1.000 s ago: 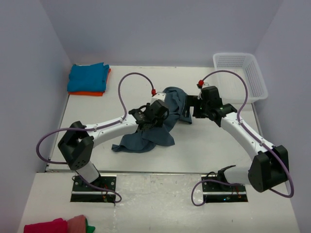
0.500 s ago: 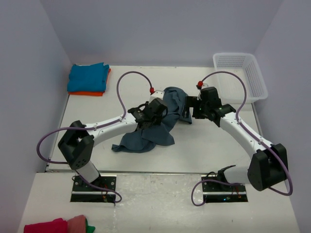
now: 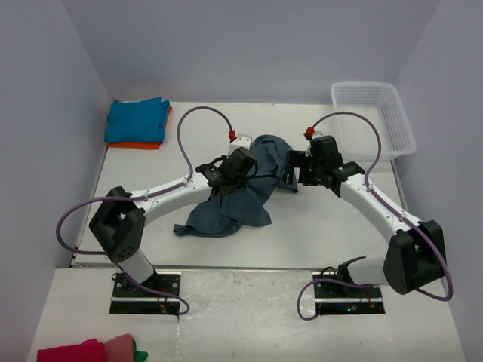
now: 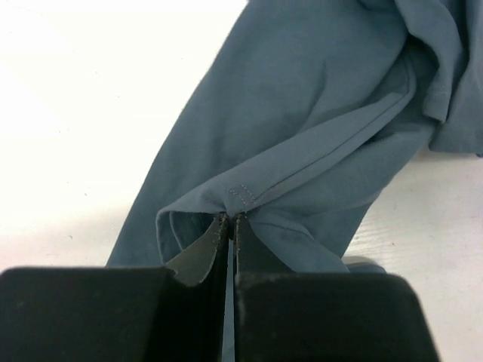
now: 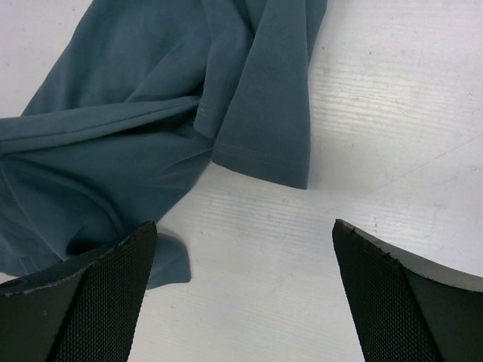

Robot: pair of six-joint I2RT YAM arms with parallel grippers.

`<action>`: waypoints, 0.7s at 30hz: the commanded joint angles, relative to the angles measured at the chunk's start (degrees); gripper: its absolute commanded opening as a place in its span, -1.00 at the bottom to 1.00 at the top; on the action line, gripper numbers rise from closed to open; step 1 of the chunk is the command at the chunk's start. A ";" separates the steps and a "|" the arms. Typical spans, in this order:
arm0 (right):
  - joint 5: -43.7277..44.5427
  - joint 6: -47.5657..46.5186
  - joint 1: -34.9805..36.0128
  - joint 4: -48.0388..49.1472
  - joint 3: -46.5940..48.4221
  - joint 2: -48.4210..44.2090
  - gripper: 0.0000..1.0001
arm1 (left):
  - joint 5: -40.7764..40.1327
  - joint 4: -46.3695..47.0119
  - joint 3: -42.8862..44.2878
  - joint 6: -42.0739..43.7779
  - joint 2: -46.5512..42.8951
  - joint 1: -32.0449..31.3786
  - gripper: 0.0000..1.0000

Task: Fold and stack the t-shirts
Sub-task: Flatten out the tshirt

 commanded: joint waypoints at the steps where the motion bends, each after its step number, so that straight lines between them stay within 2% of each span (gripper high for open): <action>1: 1.88 -0.12 0.21 0.61 0.15 0.59 0.98 | -2.99 2.81 2.27 0.90 -0.67 1.22 -1.00; 7: 1.89 1.89 0.21 -0.45 1.64 4.28 0.97 | -6.50 2.46 0.86 1.34 -6.02 1.23 -1.00; 13: 1.45 5.23 0.30 -0.71 5.94 12.36 0.78 | -6.25 1.41 -0.46 1.26 -11.38 1.40 -1.00; 21: 2.33 4.71 0.91 -2.47 12.36 19.22 0.41 | -4.05 2.55 -1.51 1.70 -11.66 1.58 -1.00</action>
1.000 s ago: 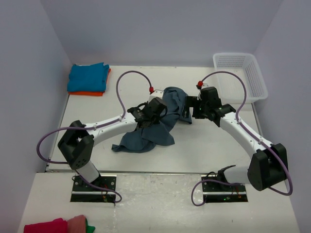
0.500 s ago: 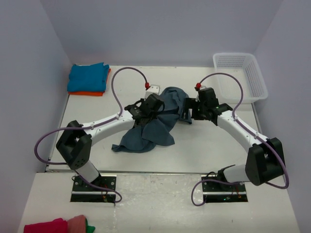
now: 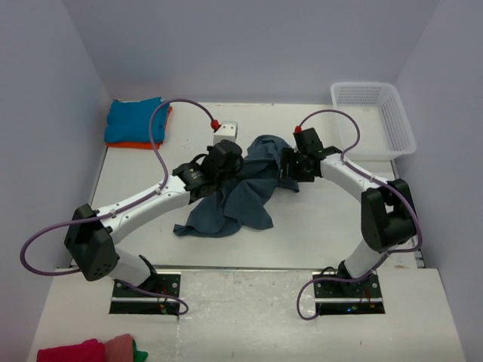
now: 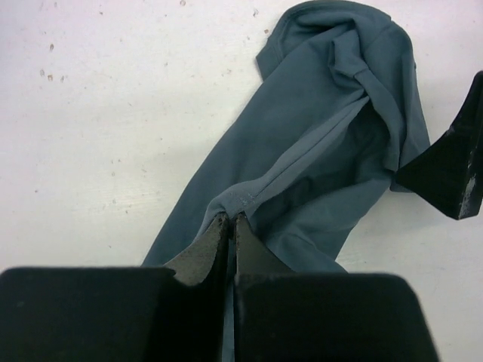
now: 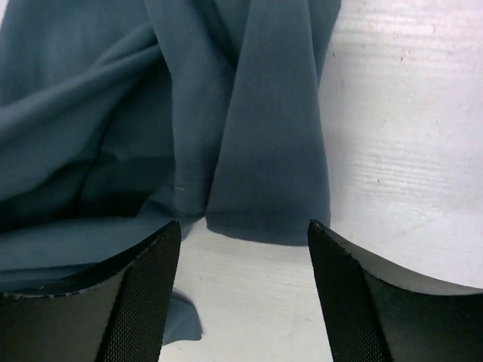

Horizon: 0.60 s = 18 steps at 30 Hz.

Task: Fold and stack the t-shirts
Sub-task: Flatten out the tshirt

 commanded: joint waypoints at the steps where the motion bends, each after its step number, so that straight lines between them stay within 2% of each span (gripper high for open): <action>1: 1.74 0.69 0.76 -1.34 3.89 1.30 0.37 | 0.34 2.13 -0.84 0.80 -0.19 0.42 -1.00; 10: 3.58 1.30 0.85 -1.16 3.45 2.54 0.04 | 1.49 2.84 -1.98 0.98 -1.33 0.60 -1.00; 18: 2.88 1.66 1.11 -0.72 2.66 4.11 0.01 | 2.63 3.62 -2.94 1.06 -2.03 1.47 -1.00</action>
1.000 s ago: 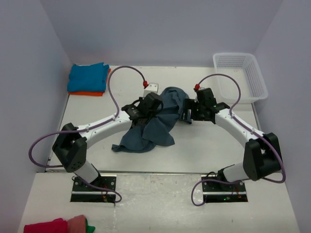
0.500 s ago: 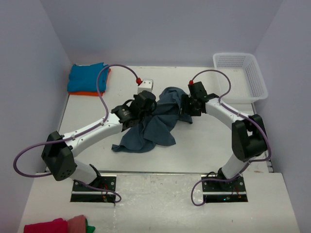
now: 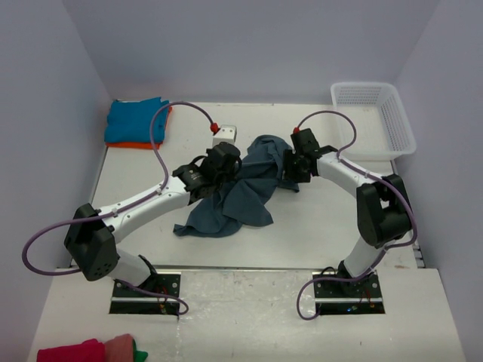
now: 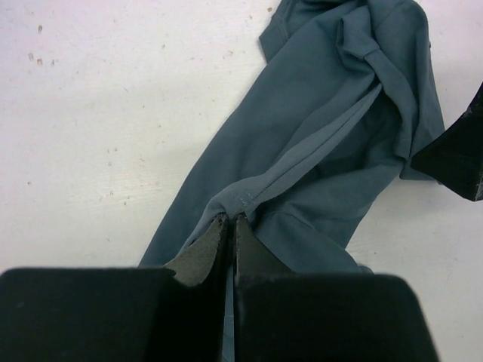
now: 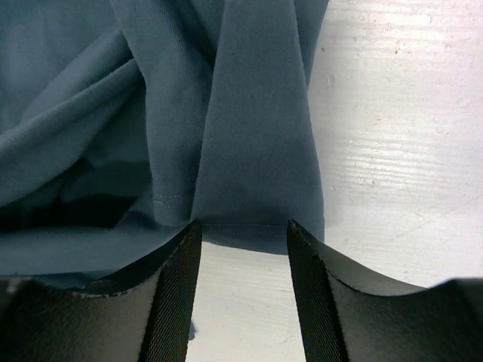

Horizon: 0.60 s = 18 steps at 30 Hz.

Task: Fold and stack the t-shirts
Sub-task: Flatten out the tshirt

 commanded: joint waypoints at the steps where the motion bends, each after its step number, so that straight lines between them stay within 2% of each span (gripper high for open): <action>1: 0.41 0.94 0.82 0.00 1.06 1.08 0.00 | 0.51 3.10 -0.56 1.02 -1.94 0.60 -1.00; 18: 1.55 1.64 4.08 -0.44 2.38 3.36 0.01 | 1.66 3.72 -1.88 1.20 -2.64 1.30 -1.00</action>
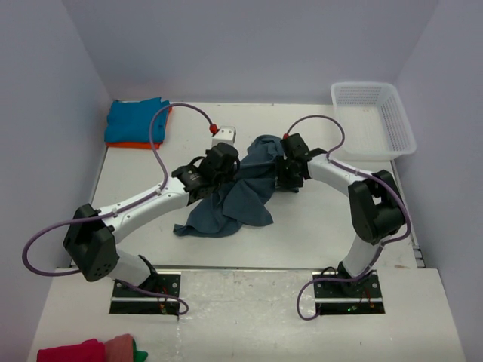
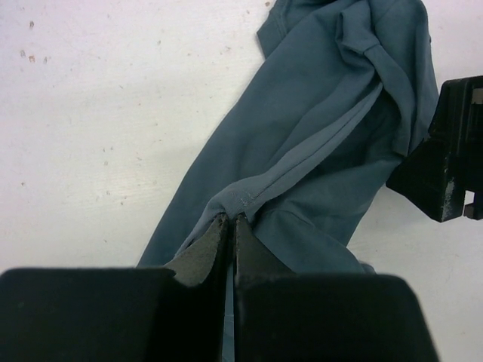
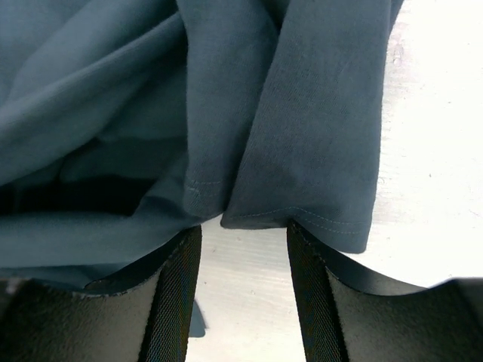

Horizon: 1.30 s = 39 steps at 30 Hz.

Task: Fold and stack the t-shirts
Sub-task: Flatten out the tshirt

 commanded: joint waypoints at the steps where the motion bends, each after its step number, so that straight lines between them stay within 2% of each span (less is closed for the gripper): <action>1: 1.81 1.29 0.25 -0.18 2.64 1.33 0.01 | 0.00 2.54 -0.85 0.69 -2.56 0.45 -1.00; 13: 7.26 2.34 0.26 -2.46 5.54 2.91 -0.03 | 0.96 3.16 -2.52 0.52 -3.61 0.63 -1.00; 20: 8.32 2.52 0.26 -3.34 6.69 4.06 -0.18 | 0.96 3.24 -2.79 0.69 -4.05 1.15 -1.00; 21: 8.32 2.61 0.17 -3.34 6.69 4.15 -0.22 | 0.96 3.33 -2.88 0.78 -4.05 1.15 -1.00; 22: 8.32 2.61 0.25 -3.34 6.69 3.97 -0.37 | 0.96 3.33 -2.96 0.78 -4.14 1.15 -1.00; 27: 8.50 2.70 0.25 -3.52 6.34 3.18 -0.63 | 1.14 3.51 -3.31 0.78 -4.23 1.33 -1.00; 28: 8.67 2.70 0.26 -3.69 6.25 3.01 -0.71 | 1.14 3.51 -3.32 0.78 -4.23 1.33 -1.00; 29: 8.67 2.78 0.26 -3.78 6.16 2.31 -0.88 | 1.14 3.59 -3.40 0.78 -4.23 1.33 -1.00; 31: 8.50 2.87 0.25 -3.70 5.29 1.08 -1.00 | 1.23 3.51 -3.32 0.78 -4.14 1.33 -1.00; 39: 12.35 2.26 0.26 -6.24 4.05 -10.33 -1.00 | -0.26 1.14 -2.09 0.87 -3.87 1.42 -1.00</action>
